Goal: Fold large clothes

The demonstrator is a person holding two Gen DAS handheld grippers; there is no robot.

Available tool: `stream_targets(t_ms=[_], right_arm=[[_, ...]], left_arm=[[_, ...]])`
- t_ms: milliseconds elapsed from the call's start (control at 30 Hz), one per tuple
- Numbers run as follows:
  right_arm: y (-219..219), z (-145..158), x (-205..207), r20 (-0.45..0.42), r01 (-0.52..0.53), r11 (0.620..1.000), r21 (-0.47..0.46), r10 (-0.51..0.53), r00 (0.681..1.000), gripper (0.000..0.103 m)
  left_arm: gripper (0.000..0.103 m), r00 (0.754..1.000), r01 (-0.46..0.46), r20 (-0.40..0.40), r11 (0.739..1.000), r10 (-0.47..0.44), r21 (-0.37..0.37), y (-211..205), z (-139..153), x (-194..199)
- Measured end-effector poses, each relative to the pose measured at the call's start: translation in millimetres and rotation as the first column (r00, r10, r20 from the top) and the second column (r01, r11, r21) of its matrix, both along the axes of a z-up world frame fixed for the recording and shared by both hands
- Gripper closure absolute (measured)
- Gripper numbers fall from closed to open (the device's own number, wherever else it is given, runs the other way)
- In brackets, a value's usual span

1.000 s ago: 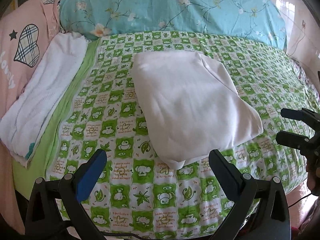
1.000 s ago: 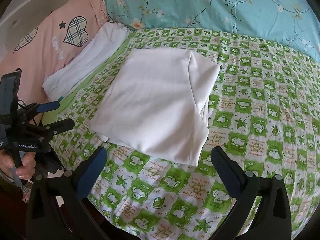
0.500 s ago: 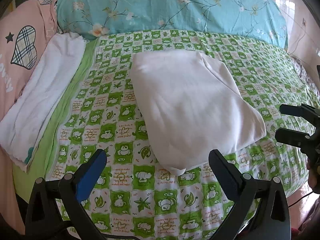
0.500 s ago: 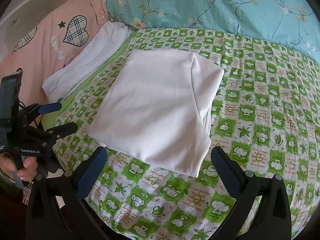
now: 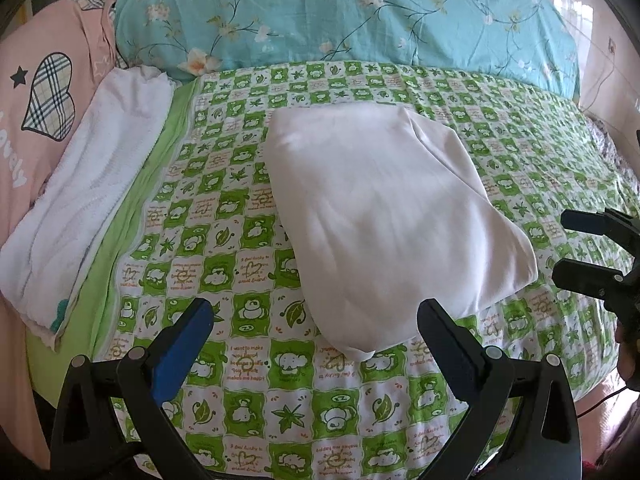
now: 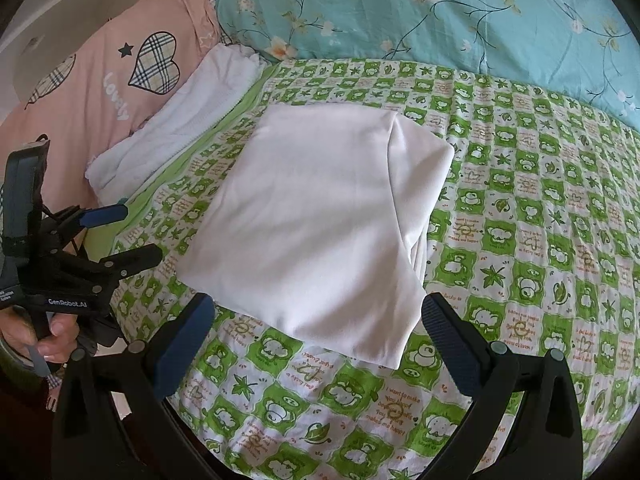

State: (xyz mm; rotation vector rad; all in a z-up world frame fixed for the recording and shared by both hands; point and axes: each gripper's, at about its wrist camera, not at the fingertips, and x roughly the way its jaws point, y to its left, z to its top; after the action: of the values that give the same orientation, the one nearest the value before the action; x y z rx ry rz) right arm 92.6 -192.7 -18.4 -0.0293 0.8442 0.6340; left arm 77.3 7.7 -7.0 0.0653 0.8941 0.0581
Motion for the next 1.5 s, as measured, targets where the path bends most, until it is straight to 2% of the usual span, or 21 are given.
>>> stream_targets(t_ms=[1500], right_arm=[[4.5,0.6,7.4,0.0,-0.016,1.0,0.007,0.016,1.0,0.0]], left_arm=[[0.001,1.0,-0.006,0.004,1.0,0.006,0.005,1.4,1.4,5.6]])
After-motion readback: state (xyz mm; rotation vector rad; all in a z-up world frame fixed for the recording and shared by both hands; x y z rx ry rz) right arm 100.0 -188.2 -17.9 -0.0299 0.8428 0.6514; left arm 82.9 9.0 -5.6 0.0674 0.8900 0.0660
